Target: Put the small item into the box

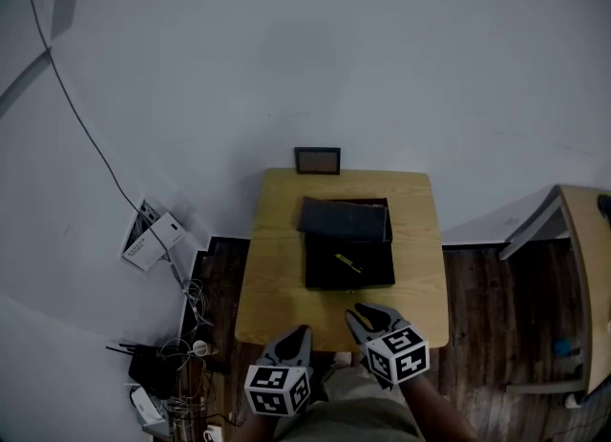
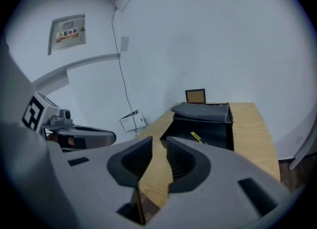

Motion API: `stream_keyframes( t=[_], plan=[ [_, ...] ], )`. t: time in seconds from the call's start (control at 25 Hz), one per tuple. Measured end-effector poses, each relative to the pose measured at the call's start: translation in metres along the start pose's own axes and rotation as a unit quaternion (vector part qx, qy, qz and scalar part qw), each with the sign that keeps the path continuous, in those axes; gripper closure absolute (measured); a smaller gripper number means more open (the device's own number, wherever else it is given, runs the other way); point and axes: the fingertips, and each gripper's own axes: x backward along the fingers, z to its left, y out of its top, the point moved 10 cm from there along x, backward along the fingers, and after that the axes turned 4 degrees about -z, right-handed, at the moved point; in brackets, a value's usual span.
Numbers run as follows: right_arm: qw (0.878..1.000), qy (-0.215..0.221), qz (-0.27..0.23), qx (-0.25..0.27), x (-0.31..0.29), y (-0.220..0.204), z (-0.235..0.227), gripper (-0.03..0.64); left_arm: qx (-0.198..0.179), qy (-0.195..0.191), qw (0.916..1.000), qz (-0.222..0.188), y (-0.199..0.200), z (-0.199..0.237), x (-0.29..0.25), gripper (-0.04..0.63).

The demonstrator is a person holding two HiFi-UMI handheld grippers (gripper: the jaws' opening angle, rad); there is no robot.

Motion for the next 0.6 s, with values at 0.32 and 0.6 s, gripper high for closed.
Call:
stream_keyframes(
  t=[0.32,0.6],
  plan=[
    [0.999,-0.019,-0.028,0.000,0.040,-0.029,0.043,0.566,0.000,-0.009,0.9999,-0.008,-0.031,-0.009,0.048,0.592],
    [0.998,-0.026,-0.051,0.000,0.077,-0.052,0.075,0.588,0.003,-0.012,0.9997,-0.021,-0.054,-0.023,0.083,0.592]
  ],
)
